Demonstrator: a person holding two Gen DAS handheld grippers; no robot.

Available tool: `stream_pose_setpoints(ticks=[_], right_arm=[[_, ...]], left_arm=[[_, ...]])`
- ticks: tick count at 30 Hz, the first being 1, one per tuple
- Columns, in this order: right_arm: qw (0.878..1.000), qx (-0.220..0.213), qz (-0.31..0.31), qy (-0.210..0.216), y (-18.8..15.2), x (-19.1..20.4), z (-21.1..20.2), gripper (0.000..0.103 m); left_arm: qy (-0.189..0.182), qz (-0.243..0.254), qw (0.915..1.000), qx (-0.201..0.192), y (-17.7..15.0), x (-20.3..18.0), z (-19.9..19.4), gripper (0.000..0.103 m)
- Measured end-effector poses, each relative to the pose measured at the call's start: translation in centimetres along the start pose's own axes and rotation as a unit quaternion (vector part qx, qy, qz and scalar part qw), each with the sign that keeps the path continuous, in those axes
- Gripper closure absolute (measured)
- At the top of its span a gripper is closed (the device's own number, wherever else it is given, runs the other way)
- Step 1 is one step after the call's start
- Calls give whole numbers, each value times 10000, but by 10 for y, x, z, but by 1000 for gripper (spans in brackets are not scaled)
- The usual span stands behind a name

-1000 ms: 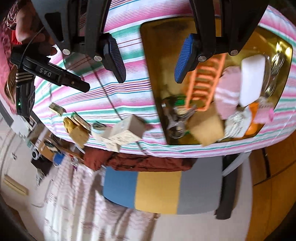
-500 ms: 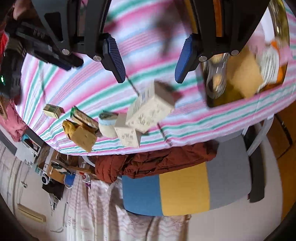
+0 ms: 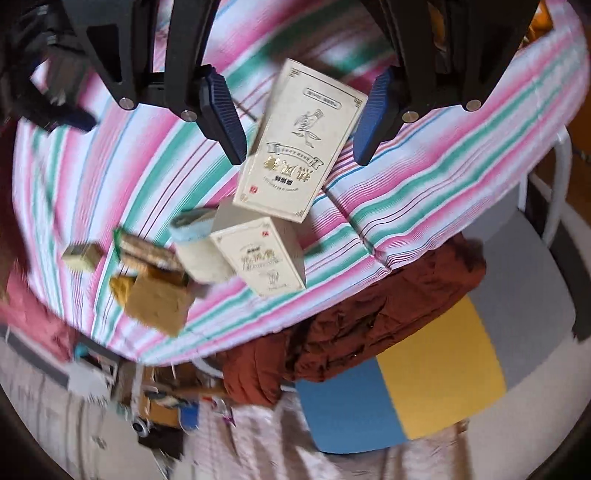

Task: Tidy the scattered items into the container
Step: 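Grasp the large cream box with the left gripper while the right gripper grasps the small cream box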

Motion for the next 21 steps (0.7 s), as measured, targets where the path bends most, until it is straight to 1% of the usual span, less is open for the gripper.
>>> stream_pose_setpoints(ticks=[1, 3, 5, 6, 7, 8, 11, 12, 14, 15, 16, 18, 20, 21], right_arm=[[10000, -4, -2, 30, 0, 0, 0, 15], [10000, -10, -42, 40, 0, 1, 1, 14], [9999, -19, -97, 28, 0, 2, 2, 13], [9999, -29, -118, 24, -1, 3, 2, 12], [9999, -43, -130, 28, -1, 3, 2, 12], [9999, -58, -131, 42, -1, 3, 1, 11], [9999, -88, -122, 64, -1, 3, 1, 11], [9999, -91, -123, 66, -1, 3, 0, 11], [9998, -102, -114, 85, -1, 3, 0, 11], [9998, -111, -105, 101, -1, 3, -1, 11], [9998, -121, -98, 115, -1, 3, -1, 11], [9998, -138, -95, 130, -1, 3, -2, 11], [9998, -150, -97, 134, -1, 3, -2, 11], [9997, -159, -93, 144, -1, 4, -3, 11]], left_arm=[[-7, -2, 10000, 14, -2, 0, 3, 40], [49, -36, 10000, -79, -4, 0, 3, 40], [78, -17, 9999, -88, -5, -4, 0, 41], [91, -3, 9999, -66, -6, -7, -2, 43], [166, 6, 9999, -31, -8, -9, -3, 46], [264, -17, 9996, 17, -9, -10, -3, 46], [395, -356, 9985, 133, -9, -10, -4, 46], [470, -380, 9980, 192, -9, -12, -3, 46], [631, -253, 9971, 341, -8, -20, -2, 46], [703, -155, 9966, 390, -9, -24, 0, 42], [722, -110, 9965, 411, -9, -27, 2, 34], [692, -169, 9967, 386, -9, -29, 5, 27], [717, -424, 9958, 370, -8, -24, 6, 27], [664, -619, 9951, 381, -6, -21, 6, 26]])
Point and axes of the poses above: each gripper's, at about its wrist camera, not at the fingertips, and z roughly the way its jaws point, x to its left, y to its top, the point moved 6 cm from there along z, roughly the way its jaws point, and after that the axes turned 2 degrees about -z, right-handed, at the moved point
